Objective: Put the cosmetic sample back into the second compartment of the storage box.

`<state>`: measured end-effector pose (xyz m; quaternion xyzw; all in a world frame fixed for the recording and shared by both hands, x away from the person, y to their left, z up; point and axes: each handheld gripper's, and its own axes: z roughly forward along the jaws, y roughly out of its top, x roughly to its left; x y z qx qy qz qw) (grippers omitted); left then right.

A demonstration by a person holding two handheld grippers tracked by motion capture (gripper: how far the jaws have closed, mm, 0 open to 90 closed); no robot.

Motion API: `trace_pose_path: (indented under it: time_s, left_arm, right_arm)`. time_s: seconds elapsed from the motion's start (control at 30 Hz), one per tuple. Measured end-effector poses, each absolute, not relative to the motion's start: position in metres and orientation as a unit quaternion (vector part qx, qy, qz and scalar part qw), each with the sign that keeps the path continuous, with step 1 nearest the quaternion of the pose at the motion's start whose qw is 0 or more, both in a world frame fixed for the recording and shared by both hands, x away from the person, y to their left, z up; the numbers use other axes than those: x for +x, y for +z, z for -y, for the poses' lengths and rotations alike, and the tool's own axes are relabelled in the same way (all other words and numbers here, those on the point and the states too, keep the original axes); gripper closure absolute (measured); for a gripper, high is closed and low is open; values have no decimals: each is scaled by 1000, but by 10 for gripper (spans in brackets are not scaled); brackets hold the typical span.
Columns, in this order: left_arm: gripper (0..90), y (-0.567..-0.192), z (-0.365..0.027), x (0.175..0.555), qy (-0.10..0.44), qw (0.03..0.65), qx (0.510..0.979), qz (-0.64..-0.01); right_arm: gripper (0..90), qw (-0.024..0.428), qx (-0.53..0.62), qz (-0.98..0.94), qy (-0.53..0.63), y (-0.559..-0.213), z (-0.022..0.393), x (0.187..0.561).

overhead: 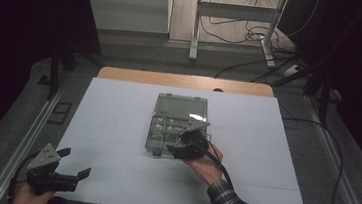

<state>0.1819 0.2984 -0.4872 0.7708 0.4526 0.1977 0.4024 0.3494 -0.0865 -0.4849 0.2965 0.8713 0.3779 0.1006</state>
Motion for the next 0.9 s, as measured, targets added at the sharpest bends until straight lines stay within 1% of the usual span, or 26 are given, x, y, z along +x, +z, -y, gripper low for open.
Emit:
trace_pose_path:
  time_s: [0.9]
  left_arm:
    - [32,-487,-298,183,195,400,772,-453]
  right_arm:
    - [395,120,306,-865,379,-482,74,387]
